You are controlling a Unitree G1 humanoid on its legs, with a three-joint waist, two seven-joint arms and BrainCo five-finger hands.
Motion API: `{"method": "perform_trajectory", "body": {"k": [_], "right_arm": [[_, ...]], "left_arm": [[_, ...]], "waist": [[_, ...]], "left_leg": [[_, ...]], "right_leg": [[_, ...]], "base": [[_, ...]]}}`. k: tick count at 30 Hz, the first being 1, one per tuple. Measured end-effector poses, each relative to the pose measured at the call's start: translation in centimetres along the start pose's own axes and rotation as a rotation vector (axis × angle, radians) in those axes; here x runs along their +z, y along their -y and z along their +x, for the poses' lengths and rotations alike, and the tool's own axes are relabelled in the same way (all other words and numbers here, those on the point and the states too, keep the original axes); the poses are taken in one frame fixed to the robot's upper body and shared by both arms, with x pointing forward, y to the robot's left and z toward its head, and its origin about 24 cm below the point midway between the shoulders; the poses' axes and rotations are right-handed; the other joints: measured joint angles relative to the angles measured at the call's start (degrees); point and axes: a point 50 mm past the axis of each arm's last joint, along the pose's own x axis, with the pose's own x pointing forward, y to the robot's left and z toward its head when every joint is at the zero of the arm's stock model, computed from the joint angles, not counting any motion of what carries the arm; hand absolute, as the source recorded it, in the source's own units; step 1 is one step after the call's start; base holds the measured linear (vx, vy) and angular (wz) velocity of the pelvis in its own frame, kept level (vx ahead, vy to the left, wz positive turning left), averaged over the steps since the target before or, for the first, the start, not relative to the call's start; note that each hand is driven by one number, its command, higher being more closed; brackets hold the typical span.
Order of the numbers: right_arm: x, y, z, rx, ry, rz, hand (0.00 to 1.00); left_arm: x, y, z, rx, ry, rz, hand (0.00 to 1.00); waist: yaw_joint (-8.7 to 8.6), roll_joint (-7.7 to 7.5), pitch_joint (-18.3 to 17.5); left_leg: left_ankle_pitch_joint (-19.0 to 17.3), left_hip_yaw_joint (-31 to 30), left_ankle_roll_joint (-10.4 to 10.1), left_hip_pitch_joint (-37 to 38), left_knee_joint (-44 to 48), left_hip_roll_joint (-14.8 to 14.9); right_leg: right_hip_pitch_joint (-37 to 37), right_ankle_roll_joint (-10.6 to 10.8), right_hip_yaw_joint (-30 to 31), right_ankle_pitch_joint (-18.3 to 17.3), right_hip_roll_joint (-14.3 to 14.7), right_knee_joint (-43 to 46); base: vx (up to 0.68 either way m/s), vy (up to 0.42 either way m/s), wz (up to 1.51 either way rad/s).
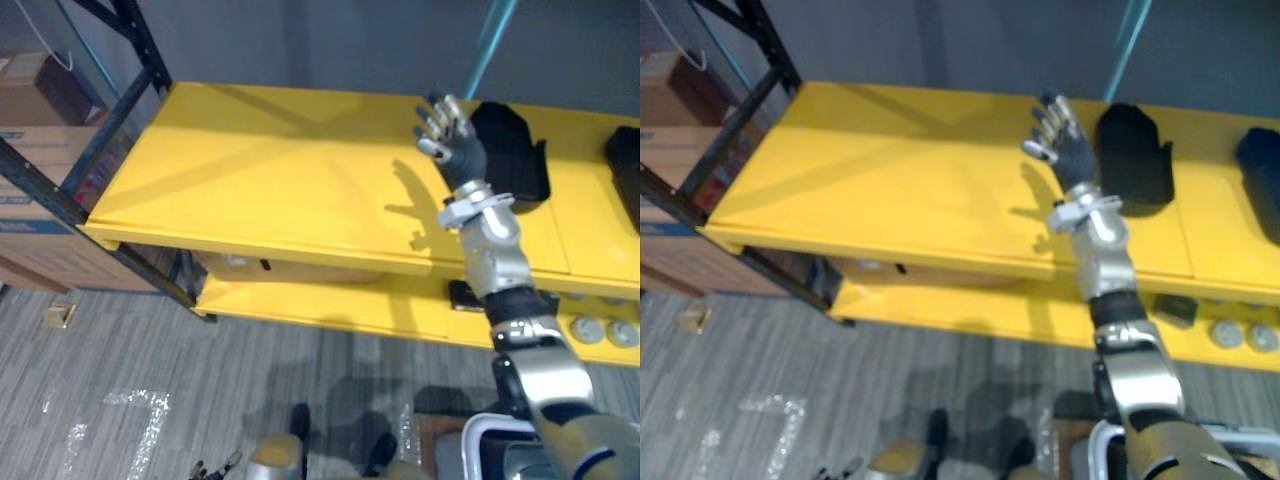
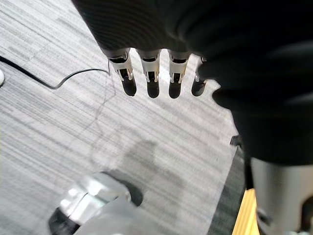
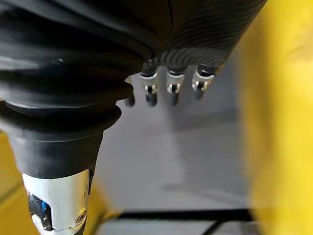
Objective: Walk over and take plastic housings, then place them on the shelf
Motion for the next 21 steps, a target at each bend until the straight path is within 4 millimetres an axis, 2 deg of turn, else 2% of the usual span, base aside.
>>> {"method": "perform_trajectory", "body": {"k": [2,3,4,5,6,8,9,10,11,12,13,16,19,21], "right_arm": [[1.1,-0.7,-0.7,-0.018,0.053,-0.037,0.0],[1.8,-0.4,-2.2,-0.068,0.084,-0.052,0.0],[2.1,-0.2,-3.0,-0.097,0.094,-0.062,0.0],[2.7,0.3,-5.0,-0.175,0.099,-0.1,0.0],[2.8,0.6,-6.1,-0.208,0.09,-0.115,0.0],[2.8,1.6,-9.9,-0.319,0.032,-0.15,0.0],[2.7,1.9,-10.9,-0.351,0.012,-0.153,0.0],[2.4,2.7,-13.1,-0.439,-0.033,-0.15,0.0],[2.1,3.4,-15.3,-0.521,-0.081,-0.148,0.0],[1.9,3.6,-16.5,-0.557,-0.11,-0.155,0.0],[1.4,3.8,-19.0,-0.635,-0.177,-0.154,0.0],[0.0,3.8,-22.3,-0.747,-0.269,-0.093,0.0],[-1.8,3.7,-27.1,-0.875,-0.435,-0.078,0.0],[-3.1,3.0,-28.7,-0.879,-0.514,-0.035,0.0]], "left_arm": [[0.1,-0.5,0.1,0.048,-0.001,-0.029,0.0],[0.5,-0.7,0.3,0.078,0.003,-0.071,0.0],[0.8,-0.6,0.4,0.089,0.005,-0.076,0.0],[1.3,-0.4,0.7,0.11,0.008,-0.103,0.0],[1.4,-0.3,0.7,0.117,0.009,-0.112,0.0],[1.4,-0.3,0.7,0.149,0.004,-0.122,0.0],[1.4,-0.3,0.7,0.159,0.003,-0.126,0.0],[1.6,-0.3,0.8,0.177,0.005,-0.131,0.0],[1.7,0.1,0.8,0.176,0.005,-0.135,0.0],[1.7,0.3,0.8,0.174,0.002,-0.134,0.0],[1.8,0.7,0.8,0.168,0.001,-0.135,0.0],[1.9,0.8,0.8,0.172,0.003,-0.132,0.0],[2.1,1.0,0.8,0.166,0.008,-0.133,0.0],[2.0,1.0,0.8,0.166,0.006,-0.132,0.0]], "waist": [[-1.4,-1.47,-0.91],[-2.1,-2.72,-2.03],[-2.21,-3.11,-2.44],[-3.62,-3.88,-2.98],[-4.3,-4.0,-3.44],[-5.96,-3.84,-5.96],[-6.85,-3.67,-6.25],[-8.52,-3.18,-6.75],[-8.92,-2.5,-7.07],[-9.24,-2.09,-7.54],[-10.41,-1.27,-8.25],[-11.46,-0.65,-8.8],[-11.61,-0.59,-8.92],[-11.54,-0.57,-8.9]], "left_leg": [[-0.2,0.68,-0.17,0.05,0.02,0.17],[-0.51,2.22,-0.29,0.25,0.04,0.48],[-0.62,2.84,-0.36,0.32,0.05,0.65],[-0.94,3.77,-0.55,0.98,0.06,0.94],[-1.14,4.27,-0.57,1.09,0.05,1.08],[-1.69,6.62,-0.75,0.98,0.04,1.6],[-1.81,6.79,-0.75,0.99,0.03,1.69],[-2.0,7.97,-0.81,1.41,0.04,1.79],[-2.37,8.98,-1.01,2.09,0.04,2.02],[-2.47,9.48,-1.03,2.11,0.04,2.11],[-2.57,10.31,-1.14,2.05,0.04,2.3],[-2.78,12.36,-1.4,2.2,0.06,2.87],[-3.03,13.51,-1.75,3.17,0.08,3.32],[-3.06,14.26,-1.79,3.65,0.08,3.36]], "right_leg": [[-0.33,-0.03,0.74,-0.01,0.11,0.0],[-0.95,-0.14,2.18,-0.05,0.34,0.16],[-1.22,-0.2,2.73,-0.02,0.44,0.25],[-1.13,-0.35,3.76,-0.07,0.69,0.32],[-1.3,-0.47,4.18,-0.16,0.77,0.43],[-3.16,-0.7,6.97,-0.24,1.19,1.18],[-3.19,-0.75,7.34,-0.2,1.28,1.17],[-3.19,-0.76,8.05,-0.2,1.46,1.19],[-3.28,-0.78,9.24,-0.18,1.7,1.19],[-3.54,-0.79,9.78,-0.18,1.83,1.2],[-4.14,-0.87,10.79,-0.12,2.09,1.21],[-5.17,-1.22,12.81,0.22,2.72,1.28],[-4.97,-1.33,14.07,0.29,3.28,1.36],[-5.15,-1.37,14.99,0.39,3.41,1.36]], "base": [[0.03,-0.006,-0.25],[0.03,-0.004,-0.4],[0.02,-0.016,-0.51],[0.01,-0.015,-0.37],[0.0,-0.019,-0.51],[0.0,-0.015,-0.54],[0.0,-0.015,-0.43],[-0.01,-0.019,-0.48],[-0.01,-0.018,-0.48],[-0.01,-0.027,-0.5],[-0.01,-0.022,-0.32],[-0.01,-0.041,-0.42],[-0.01,-0.042,-0.22],[-0.01,-0.02,-0.18]]}}
